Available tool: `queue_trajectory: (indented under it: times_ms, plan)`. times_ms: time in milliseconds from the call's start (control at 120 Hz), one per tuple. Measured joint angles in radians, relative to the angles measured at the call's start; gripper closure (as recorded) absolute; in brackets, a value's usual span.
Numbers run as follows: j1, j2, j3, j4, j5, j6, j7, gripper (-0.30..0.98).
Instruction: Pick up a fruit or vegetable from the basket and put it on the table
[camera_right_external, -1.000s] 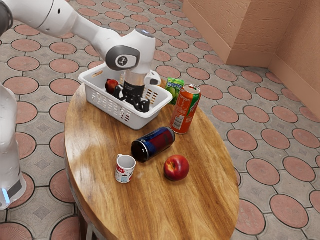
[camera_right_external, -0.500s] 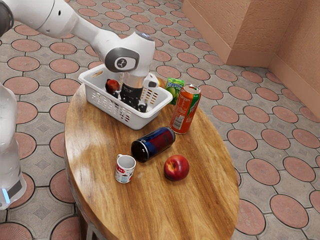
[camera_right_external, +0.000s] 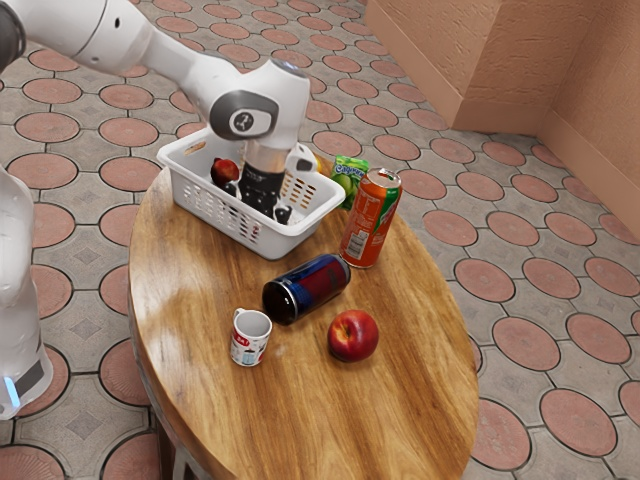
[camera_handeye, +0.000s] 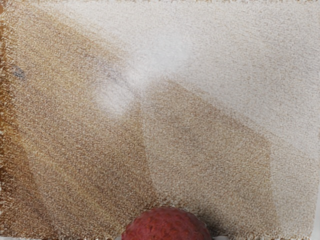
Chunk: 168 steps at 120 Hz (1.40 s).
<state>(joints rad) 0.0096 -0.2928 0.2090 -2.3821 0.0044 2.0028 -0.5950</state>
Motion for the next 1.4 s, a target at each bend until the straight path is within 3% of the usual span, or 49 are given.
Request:
queue_trajectory:
  times_ms: [225, 308, 467, 992, 1400]
  plan:
    - [0.005, -0.001, 0.008, 0.006, 0.048, -0.047, -0.015, 0.87]
    - [0.016, -0.003, 0.007, 0.006, 0.066, -0.058, -0.014, 0.69]
    - [0.023, -0.009, 0.007, 0.009, 0.099, -0.070, -0.009, 0.63]
    - [0.044, -0.030, 0.005, 0.096, 0.224, -0.176, 0.000, 0.62]
    - [0.042, -0.040, -0.043, 0.248, 0.231, -0.378, 0.006, 0.62]
